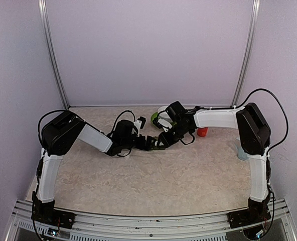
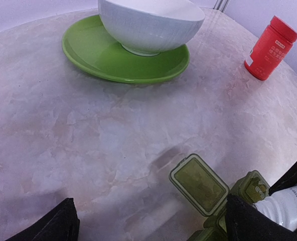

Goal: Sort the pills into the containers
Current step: Pour the pill into the compartment of the pill container.

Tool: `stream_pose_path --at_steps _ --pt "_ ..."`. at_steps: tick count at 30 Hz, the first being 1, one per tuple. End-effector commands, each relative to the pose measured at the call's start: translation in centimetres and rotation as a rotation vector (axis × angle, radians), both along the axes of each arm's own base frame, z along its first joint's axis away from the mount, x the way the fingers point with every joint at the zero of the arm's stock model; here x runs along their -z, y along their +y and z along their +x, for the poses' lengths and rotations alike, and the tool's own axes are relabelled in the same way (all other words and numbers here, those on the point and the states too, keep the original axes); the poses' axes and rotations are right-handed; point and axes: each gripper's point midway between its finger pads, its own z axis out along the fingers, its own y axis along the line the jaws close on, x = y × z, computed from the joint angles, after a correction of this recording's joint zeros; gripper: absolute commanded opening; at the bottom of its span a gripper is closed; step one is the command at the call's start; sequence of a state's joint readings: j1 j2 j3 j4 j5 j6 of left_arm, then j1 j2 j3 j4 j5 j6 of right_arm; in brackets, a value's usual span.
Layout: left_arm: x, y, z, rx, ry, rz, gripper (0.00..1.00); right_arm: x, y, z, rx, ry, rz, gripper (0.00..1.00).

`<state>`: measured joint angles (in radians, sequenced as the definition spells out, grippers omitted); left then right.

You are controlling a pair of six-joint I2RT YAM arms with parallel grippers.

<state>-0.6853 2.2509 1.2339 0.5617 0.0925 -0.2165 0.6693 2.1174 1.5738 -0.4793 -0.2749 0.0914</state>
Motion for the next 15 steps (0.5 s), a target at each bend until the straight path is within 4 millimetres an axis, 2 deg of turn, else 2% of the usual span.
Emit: stream_pose_path --at_steps 1,15 --pt "0.23 0.39 0.39 -0.013 -0.012 -0.004 0.99 0.29 0.18 -0.15 0.001 0.02 -0.022 0.2" --pt "0.29 0.41 0.36 -0.012 -0.012 -0.003 0.99 0.29 -0.18 0.08 0.02 0.019 -0.074 0.2"
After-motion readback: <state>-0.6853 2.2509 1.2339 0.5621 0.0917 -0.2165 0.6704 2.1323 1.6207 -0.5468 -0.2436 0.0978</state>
